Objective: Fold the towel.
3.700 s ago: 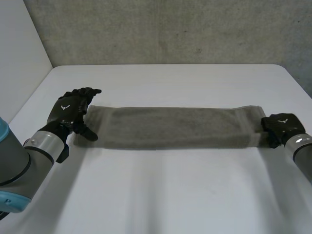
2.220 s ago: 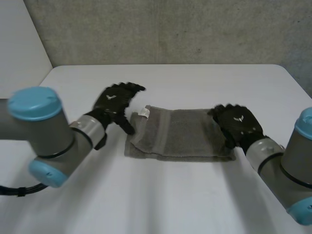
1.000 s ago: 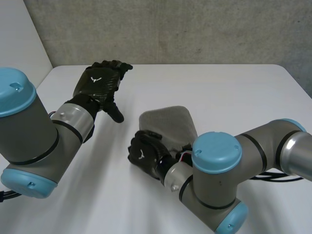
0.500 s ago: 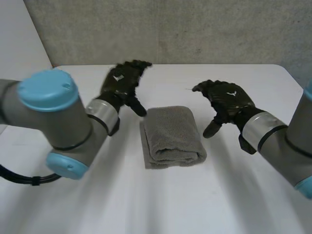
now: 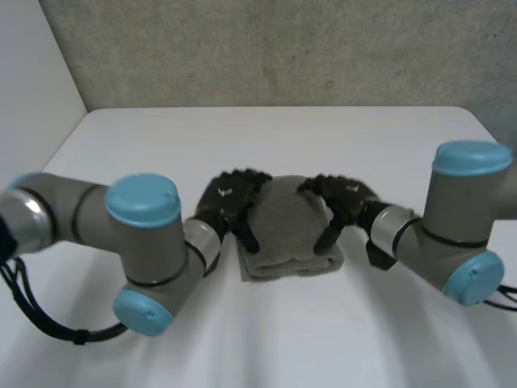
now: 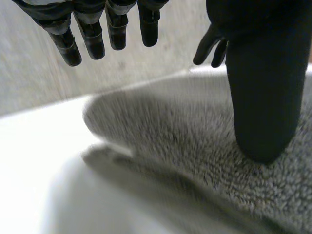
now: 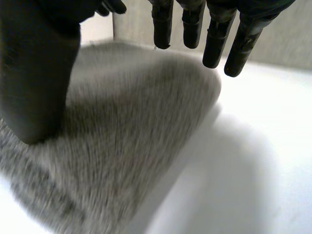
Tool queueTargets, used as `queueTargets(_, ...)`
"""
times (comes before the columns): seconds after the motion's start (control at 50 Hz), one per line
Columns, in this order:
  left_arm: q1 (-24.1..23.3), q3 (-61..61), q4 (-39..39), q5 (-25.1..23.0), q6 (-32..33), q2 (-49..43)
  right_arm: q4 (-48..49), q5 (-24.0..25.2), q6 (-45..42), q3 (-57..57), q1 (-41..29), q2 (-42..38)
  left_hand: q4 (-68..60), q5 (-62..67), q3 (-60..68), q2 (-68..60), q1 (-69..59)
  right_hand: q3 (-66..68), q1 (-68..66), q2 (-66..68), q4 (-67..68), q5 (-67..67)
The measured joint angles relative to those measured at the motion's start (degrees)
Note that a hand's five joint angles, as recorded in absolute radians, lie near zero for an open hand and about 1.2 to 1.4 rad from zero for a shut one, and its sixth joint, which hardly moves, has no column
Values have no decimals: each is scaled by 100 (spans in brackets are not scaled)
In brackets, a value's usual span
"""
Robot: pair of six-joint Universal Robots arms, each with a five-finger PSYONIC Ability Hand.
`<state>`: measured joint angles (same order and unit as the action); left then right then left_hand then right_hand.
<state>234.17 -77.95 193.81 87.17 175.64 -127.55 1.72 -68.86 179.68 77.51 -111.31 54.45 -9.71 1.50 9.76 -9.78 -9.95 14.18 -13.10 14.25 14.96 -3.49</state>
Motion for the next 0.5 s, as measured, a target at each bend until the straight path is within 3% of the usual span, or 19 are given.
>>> queueTargets(0.14, 64, 17, -468, 5, -8, 1207, -182, -470, -139, -41, -26, 1363, 1, -1, -2, 2, 0, 0, 0, 0, 0, 0)
queueTargets(0.26, 398, 340, -1458, 17, -23, 2345, -553, -1150, -115, -289, 22, 2621, 1, -2, -3, 7, 3, 0, 1, 0, 0, 0)
queueTargets(0.5, 1109, 728, -2728, 231, -7, 3159, -1779, -1652, -164, -827, 128, 2945, 1, -2, -3, 7, 7, 0, 1, 0, 0, 0)
